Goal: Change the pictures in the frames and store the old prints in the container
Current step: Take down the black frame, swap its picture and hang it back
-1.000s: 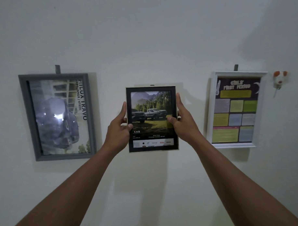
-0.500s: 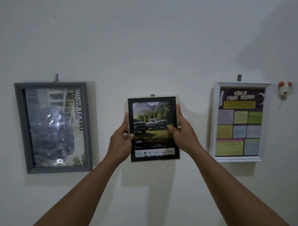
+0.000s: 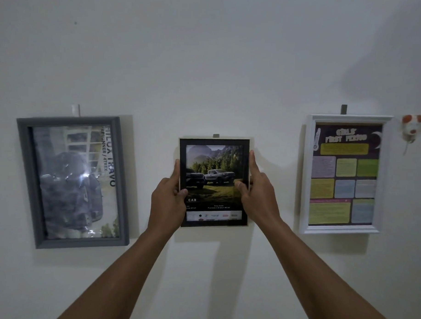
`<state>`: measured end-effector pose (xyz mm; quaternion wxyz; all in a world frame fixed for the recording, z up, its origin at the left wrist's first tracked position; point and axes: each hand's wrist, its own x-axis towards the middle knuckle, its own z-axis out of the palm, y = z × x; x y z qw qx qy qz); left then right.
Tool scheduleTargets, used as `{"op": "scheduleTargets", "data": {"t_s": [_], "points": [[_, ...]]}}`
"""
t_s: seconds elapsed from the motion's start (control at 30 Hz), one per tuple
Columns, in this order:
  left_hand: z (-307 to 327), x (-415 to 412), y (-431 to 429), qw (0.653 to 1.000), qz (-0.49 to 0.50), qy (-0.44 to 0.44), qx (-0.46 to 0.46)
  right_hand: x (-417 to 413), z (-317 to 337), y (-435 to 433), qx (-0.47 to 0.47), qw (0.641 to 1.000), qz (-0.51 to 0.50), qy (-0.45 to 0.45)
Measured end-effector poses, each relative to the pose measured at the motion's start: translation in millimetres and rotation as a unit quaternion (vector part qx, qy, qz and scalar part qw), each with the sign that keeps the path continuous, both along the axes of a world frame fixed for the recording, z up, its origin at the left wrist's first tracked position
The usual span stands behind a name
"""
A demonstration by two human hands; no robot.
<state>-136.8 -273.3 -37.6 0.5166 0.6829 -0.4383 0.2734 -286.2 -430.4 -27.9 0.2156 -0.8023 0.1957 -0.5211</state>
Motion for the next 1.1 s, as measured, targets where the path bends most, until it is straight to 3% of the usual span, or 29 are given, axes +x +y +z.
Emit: {"op": "scheduleTargets", "data": {"t_s": [0.3, 0.47, 1.1], "points": [[1.3, -0.3, -2.1, 1.000, 0.013, -0.001, -0.017, 0.6, -3.1, -2.8, 0.001, 0.998, -0.015, -0.053], [-2.0, -0.9, -3.2, 1.000, -0.007, 0.001, -0.016, 5.4, -8.8, -7.5, -0.071, 0.990, -0.117, -0.026], [-3.8, -1.5, -5.1, 1.000, -0.006, -0.004, -0.020, 2.3, -16.3, -15.2, -0.068, 0.996, -0.060, 0.014]]}}
